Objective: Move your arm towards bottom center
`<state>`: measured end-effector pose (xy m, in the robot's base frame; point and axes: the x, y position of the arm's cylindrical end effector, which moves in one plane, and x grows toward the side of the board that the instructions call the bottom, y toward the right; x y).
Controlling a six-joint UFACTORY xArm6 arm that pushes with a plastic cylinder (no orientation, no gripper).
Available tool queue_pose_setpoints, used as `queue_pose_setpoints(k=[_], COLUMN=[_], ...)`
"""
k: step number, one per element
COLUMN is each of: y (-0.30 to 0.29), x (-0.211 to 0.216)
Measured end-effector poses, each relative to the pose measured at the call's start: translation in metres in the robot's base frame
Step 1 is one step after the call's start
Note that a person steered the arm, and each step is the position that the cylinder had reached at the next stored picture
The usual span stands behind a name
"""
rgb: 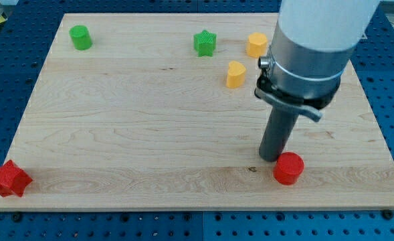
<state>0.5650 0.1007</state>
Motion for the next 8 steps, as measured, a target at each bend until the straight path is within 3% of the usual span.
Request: queue_pose_setpoints(k=[1,2,3,5,6,7,8], y=[-0.008,-0.008,0.002,0.002,0.05,0.05,-0.019], x=[0.054,0.049,-0.015,-0.026,-0.026,-0.026,-0.027])
